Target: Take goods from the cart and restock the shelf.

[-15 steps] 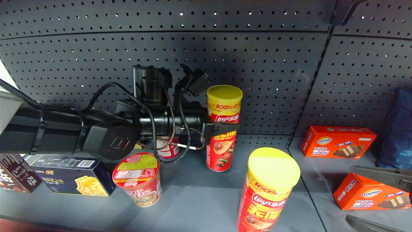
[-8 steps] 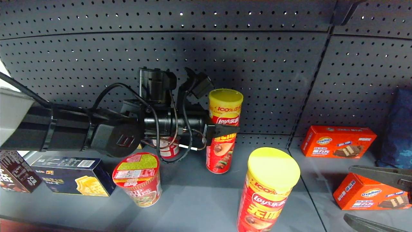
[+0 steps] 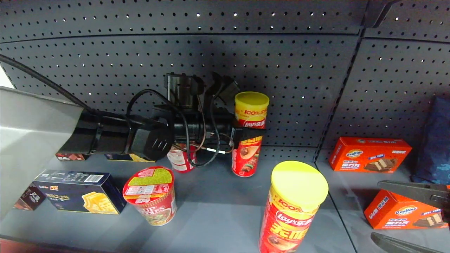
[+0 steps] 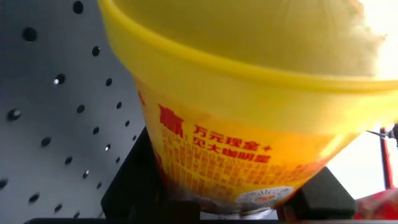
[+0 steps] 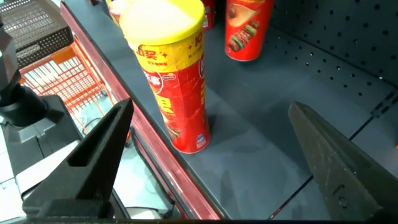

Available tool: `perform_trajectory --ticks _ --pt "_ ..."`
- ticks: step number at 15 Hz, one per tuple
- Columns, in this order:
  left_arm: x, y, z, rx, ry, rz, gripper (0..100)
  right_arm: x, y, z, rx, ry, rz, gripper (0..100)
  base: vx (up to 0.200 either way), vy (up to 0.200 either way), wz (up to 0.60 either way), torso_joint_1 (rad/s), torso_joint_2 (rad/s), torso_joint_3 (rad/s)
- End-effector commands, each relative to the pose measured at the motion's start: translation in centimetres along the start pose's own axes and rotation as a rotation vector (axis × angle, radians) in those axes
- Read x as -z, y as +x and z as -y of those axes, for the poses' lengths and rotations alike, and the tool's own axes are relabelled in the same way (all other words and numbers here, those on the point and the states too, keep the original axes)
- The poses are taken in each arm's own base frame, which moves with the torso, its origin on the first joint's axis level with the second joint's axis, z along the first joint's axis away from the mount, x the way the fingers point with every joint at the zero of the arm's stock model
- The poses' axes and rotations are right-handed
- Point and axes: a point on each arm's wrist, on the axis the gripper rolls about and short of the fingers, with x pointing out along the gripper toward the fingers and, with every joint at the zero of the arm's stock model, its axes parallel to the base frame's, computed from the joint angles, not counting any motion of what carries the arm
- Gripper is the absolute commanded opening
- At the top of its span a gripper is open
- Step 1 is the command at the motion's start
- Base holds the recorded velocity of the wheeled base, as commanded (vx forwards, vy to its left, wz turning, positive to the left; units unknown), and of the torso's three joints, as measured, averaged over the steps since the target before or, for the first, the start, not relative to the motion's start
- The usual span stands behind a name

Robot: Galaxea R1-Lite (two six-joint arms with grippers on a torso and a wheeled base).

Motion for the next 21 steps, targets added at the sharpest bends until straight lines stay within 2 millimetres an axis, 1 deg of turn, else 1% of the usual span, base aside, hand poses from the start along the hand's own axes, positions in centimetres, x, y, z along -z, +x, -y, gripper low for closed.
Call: perform_trajectory --ticks 1,5,8,9,19,20,21 --pt "1.1 1.2 -0.6 0.006 -0.011 -0.015 0 0.1 0.0 0.1 0.002 0.002 -0.004 100 0.000 0.000 0.00 0.000 0.00 0.000" --pt "1.6 2.6 -0.8 0.021 -0.007 -0.013 0 0.2 0.1 0.1 -0.001 0.003 -0.009 100 0.000 0.000 0.00 0.000 0.00 0.000" --pt "1.6 2.8 -0.9 0.026 -0.008 -0.013 0 0.3 0.0 0.1 -0.001 0.004 -0.010 100 0.000 0.000 0.00 0.000 0.00 0.000" --pt "2.0 3.2 -0.7 0.034 -0.011 -0.018 0 0.4 0.0 0.1 0.002 0.004 -0.012 100 0.000 0.000 0.00 0.000 0.00 0.000" --pt "2.9 3.9 -0.6 0.047 -0.016 -0.026 0 0.5 -0.1 0.1 0.003 0.005 -0.012 100 0.000 0.000 0.00 0.000 0.00 0.000" --pt "2.9 3.9 -0.6 0.047 -0.013 -0.025 100 0.5 -0.1 0.1 0.003 0.005 -0.013 100 0.000 0.000 0.00 0.000 0.00 0.000" --pt "2.9 4.1 -0.4 0.050 -0.015 -0.028 100 0.5 -0.1 0.1 0.003 0.005 -0.015 100 0.000 0.000 0.00 0.000 0.00 0.000"
